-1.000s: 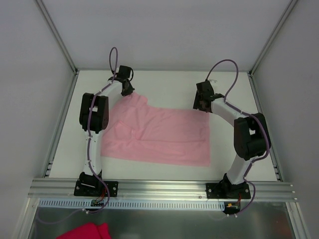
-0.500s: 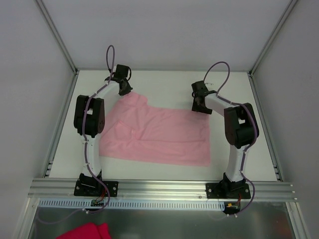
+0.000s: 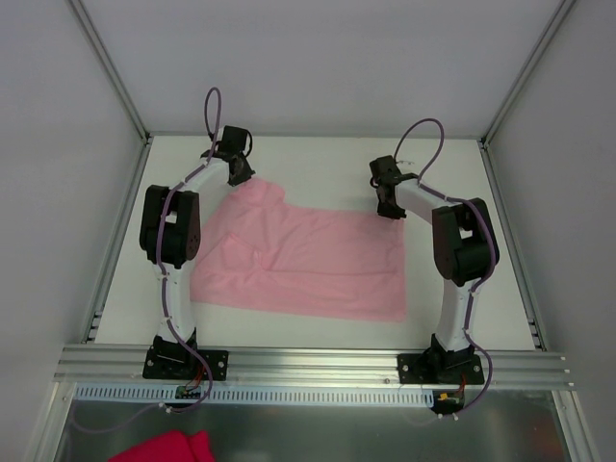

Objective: Fold and stack the t-shirts
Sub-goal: Grap the side of the flattened tshirt furthest away from the robot with both arms

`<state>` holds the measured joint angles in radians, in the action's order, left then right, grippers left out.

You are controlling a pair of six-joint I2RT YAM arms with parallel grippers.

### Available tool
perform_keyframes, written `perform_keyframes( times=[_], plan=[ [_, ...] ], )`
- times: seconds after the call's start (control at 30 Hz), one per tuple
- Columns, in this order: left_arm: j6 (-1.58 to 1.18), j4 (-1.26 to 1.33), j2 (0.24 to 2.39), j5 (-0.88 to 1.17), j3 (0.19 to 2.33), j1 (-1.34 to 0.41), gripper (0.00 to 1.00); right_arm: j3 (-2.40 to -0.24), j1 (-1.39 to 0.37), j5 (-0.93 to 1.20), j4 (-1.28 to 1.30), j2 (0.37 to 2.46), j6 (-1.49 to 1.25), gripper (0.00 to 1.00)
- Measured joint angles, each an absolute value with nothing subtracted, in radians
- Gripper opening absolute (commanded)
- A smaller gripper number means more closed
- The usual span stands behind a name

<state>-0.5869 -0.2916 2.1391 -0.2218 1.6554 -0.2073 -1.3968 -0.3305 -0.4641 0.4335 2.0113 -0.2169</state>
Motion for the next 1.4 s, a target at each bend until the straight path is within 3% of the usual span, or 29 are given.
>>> perform_keyframes(
  times=[0.2, 0.23, 0.27, 0.3, 0.37, 0.7, 1.17, 1.2, 1.23, 1.37, 1.4],
  plan=[
    [-0.587, -0.287, 2.139, -0.221, 1.653, -0.207, 0.0, -1.399, -0.331, -0.466, 0.434, 2.011, -0.219, 0.01],
    [-0.586, -0.286, 2.139, -0.221, 1.652, -0.207, 0.0, -1.399, -0.331, -0.467, 0.434, 2.011, -0.219, 0.06],
    [-0.586, -0.286, 2.139, -0.221, 1.652, -0.207, 0.0, -1.399, -0.331, -0.469, 0.434, 2.011, -0.218, 0.18],
    [-0.586, -0.284, 2.139, -0.221, 1.651, -0.207, 0.0, -1.399, -0.331, -0.472, 0.433, 2.011, -0.22, 0.38],
    [-0.586, -0.281, 2.139, -0.221, 1.649, -0.207, 0.0, -1.4, -0.331, -0.491, 0.433, 2.011, -0.213, 0.47],
    [-0.583, -0.27, 2.139, -0.221, 1.644, -0.207, 0.0, -1.482, -0.33, -0.578, 0.474, 2.022, -0.228, 0.52],
    [-0.58, -0.263, 2.123, -0.221, 1.62, -0.207, 0.0, -1.502, -0.309, -0.589, 0.553, 2.072, -0.329, 0.5],
    [-0.58, -0.26, 2.117, -0.221, 1.611, -0.207, 0.0, -1.502, -0.309, -0.588, 0.555, 2.072, -0.334, 0.39],
    [-0.58, -0.259, 2.115, -0.221, 1.609, -0.207, 0.0, -1.502, -0.309, -0.587, 0.556, 2.072, -0.338, 0.38],
    [-0.58, -0.257, 2.106, -0.22, 1.606, -0.207, 0.0, -1.501, -0.309, -0.572, 0.558, 2.072, -0.355, 0.11],
    [-0.58, -0.256, 2.105, -0.22, 1.606, -0.207, 0.0, -1.501, -0.309, -0.569, 0.558, 2.072, -0.355, 0.09]
  ],
)
